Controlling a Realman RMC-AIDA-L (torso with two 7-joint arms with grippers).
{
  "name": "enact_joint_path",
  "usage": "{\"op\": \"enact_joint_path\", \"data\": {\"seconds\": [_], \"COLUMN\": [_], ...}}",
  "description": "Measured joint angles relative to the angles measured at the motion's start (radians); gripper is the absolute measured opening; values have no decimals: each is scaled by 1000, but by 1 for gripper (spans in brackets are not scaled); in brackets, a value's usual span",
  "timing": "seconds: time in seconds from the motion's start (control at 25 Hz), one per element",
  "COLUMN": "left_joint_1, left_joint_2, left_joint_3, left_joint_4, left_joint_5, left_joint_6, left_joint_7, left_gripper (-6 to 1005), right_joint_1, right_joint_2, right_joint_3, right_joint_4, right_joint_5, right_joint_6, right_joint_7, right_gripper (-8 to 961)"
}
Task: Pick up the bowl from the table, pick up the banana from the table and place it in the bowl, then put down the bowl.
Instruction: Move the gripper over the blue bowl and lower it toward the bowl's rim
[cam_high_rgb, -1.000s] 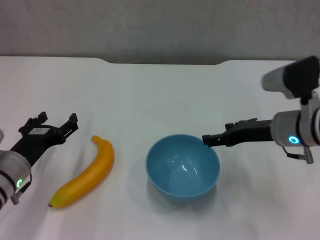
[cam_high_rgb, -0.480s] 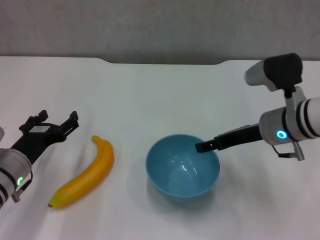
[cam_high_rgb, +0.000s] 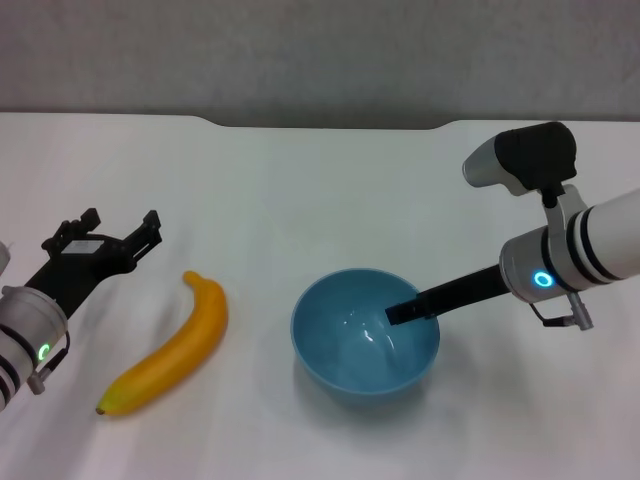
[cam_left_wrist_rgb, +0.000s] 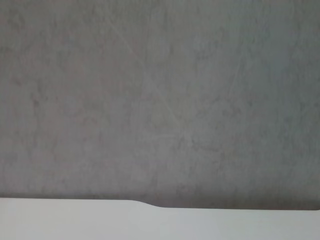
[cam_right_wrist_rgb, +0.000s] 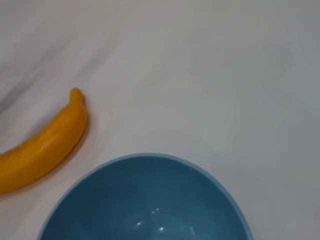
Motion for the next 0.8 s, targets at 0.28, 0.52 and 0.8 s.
{"op": "enact_joint_path", "data": {"seconds": [0.28, 0.52, 0.8], "left_joint_1": [-7, -9, -8], "left_joint_2": [0, -1, -2], "left_joint_3": [1, 4, 2], "left_joint_4": [-1, -1, -1], "left_joint_5": [-3, -3, -3], "left_joint_6": [0, 0, 0], "left_joint_7": [-1, -1, -1], "left_gripper": [908, 908, 908], "right_joint_1": [5, 15, 13], "right_joint_2": [7, 9, 9], "right_joint_3": [-8, -35, -90], "right_joint_4": [-29, -62, -81], "right_joint_5": [3, 16, 82], "right_joint_6": [-4, -35, -90], "right_joint_7": [-1, -4, -27], "right_gripper": [749, 735, 718]}}
